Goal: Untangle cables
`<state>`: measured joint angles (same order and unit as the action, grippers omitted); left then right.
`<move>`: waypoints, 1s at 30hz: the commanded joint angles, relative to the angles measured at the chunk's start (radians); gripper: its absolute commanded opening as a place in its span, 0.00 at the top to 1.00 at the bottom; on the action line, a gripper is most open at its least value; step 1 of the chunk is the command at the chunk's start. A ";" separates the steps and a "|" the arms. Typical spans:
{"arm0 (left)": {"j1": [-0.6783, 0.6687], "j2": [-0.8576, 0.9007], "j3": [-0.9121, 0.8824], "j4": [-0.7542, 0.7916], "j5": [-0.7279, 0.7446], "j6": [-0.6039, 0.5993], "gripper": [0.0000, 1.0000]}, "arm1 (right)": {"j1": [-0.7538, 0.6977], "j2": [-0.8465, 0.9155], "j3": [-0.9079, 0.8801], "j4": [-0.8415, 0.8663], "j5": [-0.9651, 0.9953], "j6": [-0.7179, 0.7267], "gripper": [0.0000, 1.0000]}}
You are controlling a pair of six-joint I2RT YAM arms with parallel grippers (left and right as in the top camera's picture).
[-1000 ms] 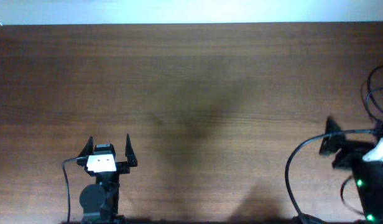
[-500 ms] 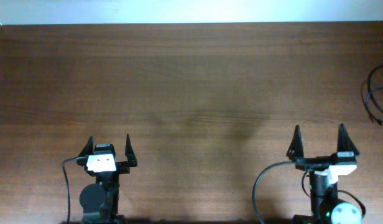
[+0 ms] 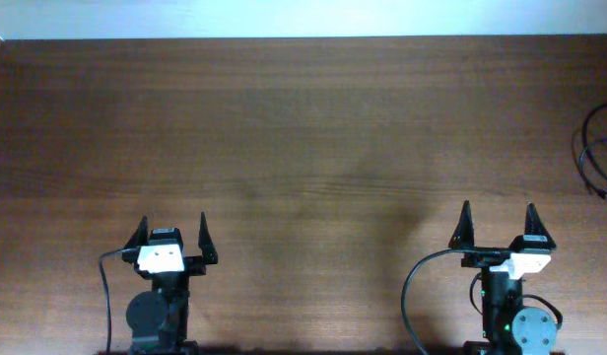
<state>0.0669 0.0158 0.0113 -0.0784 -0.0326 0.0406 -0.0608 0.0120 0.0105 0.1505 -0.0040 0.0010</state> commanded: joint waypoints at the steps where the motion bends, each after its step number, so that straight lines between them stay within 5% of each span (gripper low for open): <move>1: 0.006 -0.004 -0.002 -0.006 0.011 -0.010 0.01 | 0.028 -0.009 -0.005 -0.051 -0.007 0.006 0.01; 7: 0.006 -0.004 -0.002 -0.006 0.011 -0.010 0.01 | 0.081 -0.009 -0.005 -0.233 -0.002 0.006 0.01; 30: 0.006 -0.004 -0.002 -0.006 0.011 -0.010 0.01 | 0.081 -0.009 -0.005 -0.230 0.001 0.006 0.01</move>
<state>0.0669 0.0158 0.0113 -0.0784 -0.0326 0.0406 0.0105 0.0120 0.0105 -0.0742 -0.0040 0.0010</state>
